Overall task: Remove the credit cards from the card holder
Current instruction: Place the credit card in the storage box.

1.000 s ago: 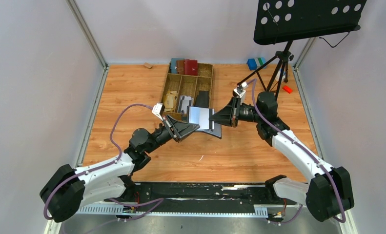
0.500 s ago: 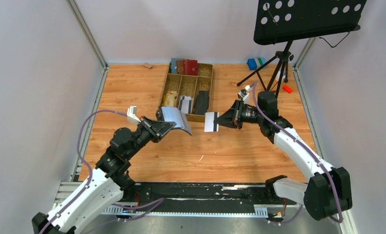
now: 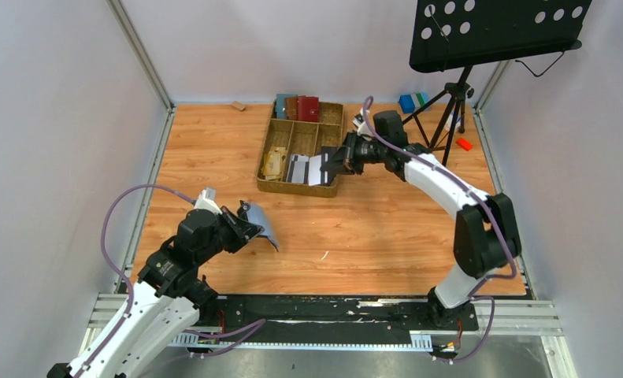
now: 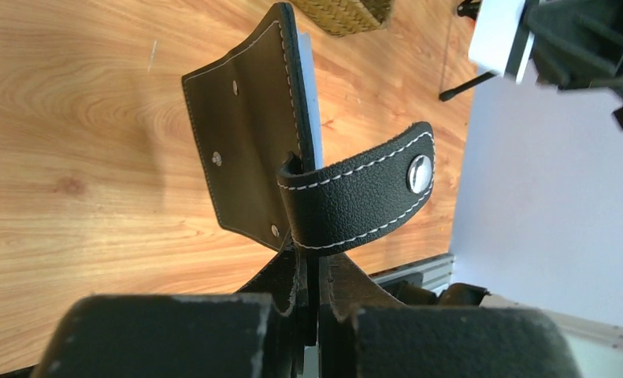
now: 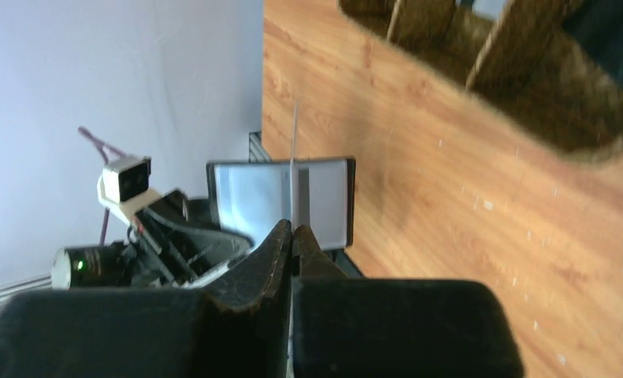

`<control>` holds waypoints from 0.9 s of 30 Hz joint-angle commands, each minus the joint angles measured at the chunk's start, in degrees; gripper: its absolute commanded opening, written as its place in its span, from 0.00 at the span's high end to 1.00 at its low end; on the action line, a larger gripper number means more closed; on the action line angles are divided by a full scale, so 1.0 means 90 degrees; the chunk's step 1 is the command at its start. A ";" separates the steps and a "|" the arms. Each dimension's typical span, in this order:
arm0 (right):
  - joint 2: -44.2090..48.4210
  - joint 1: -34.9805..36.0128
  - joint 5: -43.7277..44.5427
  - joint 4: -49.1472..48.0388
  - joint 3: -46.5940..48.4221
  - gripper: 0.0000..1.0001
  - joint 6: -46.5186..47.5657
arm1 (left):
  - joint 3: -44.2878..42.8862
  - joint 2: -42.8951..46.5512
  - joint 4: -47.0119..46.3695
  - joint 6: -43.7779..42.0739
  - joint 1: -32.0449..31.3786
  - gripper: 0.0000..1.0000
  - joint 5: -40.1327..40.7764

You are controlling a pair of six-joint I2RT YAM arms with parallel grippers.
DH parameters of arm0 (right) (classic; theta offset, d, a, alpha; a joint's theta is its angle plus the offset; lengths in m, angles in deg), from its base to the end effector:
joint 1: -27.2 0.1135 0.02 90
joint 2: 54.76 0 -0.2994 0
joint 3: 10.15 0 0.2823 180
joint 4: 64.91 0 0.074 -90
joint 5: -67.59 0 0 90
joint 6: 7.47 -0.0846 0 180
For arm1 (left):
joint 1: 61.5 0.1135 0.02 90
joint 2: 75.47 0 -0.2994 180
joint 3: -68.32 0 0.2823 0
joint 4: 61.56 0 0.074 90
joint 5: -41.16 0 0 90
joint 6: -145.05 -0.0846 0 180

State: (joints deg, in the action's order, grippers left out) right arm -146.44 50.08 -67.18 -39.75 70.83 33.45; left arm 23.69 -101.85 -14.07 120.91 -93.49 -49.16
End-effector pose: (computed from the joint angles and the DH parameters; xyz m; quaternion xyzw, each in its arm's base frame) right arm 0.3590 0.2162 0.2818 0.0178 0.8412 0.5216 0.1413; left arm 0.1340 -0.0842 0.2575 -0.2499 0.8257 -0.3828 0.3305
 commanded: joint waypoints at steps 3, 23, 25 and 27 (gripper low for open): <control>-0.1429 0.0286 0.0860 0.0325 0.1747 1.00 0.0524 | -0.0315 0.0037 0.0179 -0.0488 0.0019 1.00 -0.0070; -0.4050 0.0719 0.1789 0.0807 0.3869 1.00 0.0701 | -0.1250 0.0023 0.1442 -0.1226 0.0019 1.00 0.0024; -0.4135 0.0724 0.1837 0.0796 0.3933 0.98 0.0660 | -0.1295 -0.0020 0.1447 -0.1238 0.0019 1.00 0.0023; -0.4233 0.0727 0.1824 0.0804 0.4023 0.93 0.0654 | -0.1356 -0.0052 0.1469 -0.1269 0.0020 1.00 0.0021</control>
State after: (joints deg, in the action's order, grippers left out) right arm -183.45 56.04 -51.36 -32.43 103.13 38.98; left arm 14.77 -102.04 -0.28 111.03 -93.49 -49.77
